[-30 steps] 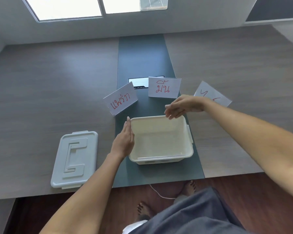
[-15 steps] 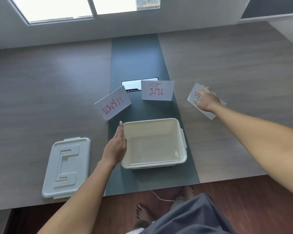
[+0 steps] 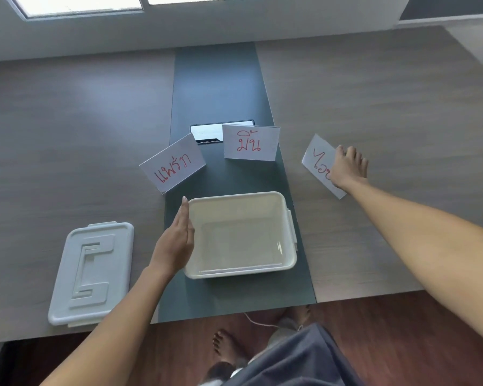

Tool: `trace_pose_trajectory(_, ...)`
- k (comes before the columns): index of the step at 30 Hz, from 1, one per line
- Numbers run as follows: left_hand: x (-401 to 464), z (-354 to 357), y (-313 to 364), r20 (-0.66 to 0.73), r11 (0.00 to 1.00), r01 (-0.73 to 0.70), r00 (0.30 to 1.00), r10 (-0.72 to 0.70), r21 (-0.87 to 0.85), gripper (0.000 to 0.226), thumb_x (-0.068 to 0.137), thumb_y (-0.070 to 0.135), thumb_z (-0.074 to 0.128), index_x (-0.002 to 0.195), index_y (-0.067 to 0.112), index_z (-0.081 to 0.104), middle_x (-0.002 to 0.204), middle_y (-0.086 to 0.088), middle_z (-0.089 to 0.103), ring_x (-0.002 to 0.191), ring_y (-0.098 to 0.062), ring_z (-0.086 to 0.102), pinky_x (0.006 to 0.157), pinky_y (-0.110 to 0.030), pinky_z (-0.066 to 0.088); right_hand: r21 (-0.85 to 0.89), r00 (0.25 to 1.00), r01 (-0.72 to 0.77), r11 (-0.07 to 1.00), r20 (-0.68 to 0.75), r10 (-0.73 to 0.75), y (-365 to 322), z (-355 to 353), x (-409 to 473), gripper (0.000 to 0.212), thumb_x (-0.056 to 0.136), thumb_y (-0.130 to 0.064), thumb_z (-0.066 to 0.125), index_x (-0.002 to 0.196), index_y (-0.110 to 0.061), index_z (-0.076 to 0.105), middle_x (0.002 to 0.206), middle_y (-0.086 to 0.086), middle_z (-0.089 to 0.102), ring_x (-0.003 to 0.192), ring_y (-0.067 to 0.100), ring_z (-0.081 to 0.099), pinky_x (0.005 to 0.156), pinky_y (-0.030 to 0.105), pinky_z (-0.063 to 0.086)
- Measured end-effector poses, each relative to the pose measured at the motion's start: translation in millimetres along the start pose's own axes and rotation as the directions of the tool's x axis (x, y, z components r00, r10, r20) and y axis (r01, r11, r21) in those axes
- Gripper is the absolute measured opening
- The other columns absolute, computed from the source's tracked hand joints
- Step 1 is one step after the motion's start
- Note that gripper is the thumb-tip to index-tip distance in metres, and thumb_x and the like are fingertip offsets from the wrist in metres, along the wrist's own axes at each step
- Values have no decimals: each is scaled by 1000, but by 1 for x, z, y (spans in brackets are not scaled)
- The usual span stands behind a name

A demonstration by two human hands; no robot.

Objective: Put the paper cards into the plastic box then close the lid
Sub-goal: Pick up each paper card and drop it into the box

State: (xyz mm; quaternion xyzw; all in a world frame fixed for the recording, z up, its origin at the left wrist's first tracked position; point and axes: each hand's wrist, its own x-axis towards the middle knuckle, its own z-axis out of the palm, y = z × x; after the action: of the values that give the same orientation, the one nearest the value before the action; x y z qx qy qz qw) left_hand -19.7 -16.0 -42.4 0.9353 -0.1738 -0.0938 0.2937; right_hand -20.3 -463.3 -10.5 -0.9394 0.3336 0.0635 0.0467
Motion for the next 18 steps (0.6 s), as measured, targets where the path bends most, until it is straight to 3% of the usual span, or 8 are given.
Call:
trace_pose_trajectory(3, 0, -1, 2, 7, 1000, 9, 1000, -9, 7, 59, 105, 18, 26, 160, 22, 6, 167, 6, 16, 148, -19, 33, 108, -37, 39, 34, 998, -11, 999, 65, 8, 0, 2, 2, 40, 96, -18, 55, 133, -6, 44, 135, 21, 50, 126, 40, 50, 102, 44, 36)
trace_pose_trajectory(6, 0, -2, 2, 15, 1000, 1, 1000, -1, 21, 59, 105, 16, 27, 160, 18, 6, 167, 3, 16, 150, -20, 30, 113, -37, 35, 103, 997, -7, 995, 74, -1, -2, 5, -2, 32, 97, -15, 53, 126, -4, 48, 130, 22, 55, 119, 43, 56, 86, 42, 44)
trace_pose_trajectory(14, -1, -6, 6, 30, 999, 6, 1000, -7, 52, 61, 104, 17, 27, 160, 21, 4, 168, 7, 11, 149, -22, 32, 108, -41, 41, 254, 999, 31, 967, -28, -25, -25, -10, -28, 28, 89, -17, 62, 115, -5, 58, 119, 19, 65, 104, 39, 64, 73, 36, 45)
trace_pose_trajectory(18, -1, -9, 8, 41, 997, 0, 999, -3, 72, 60, 104, 16, 27, 160, 18, 6, 168, 7, 10, 150, -21, 31, 108, -40, 41, 301, 996, 74, 951, -61, -58, -46, -41, -40, 26, 88, -11, 55, 112, -3, 60, 117, 20, 66, 100, 40, 63, 73, 37, 47)
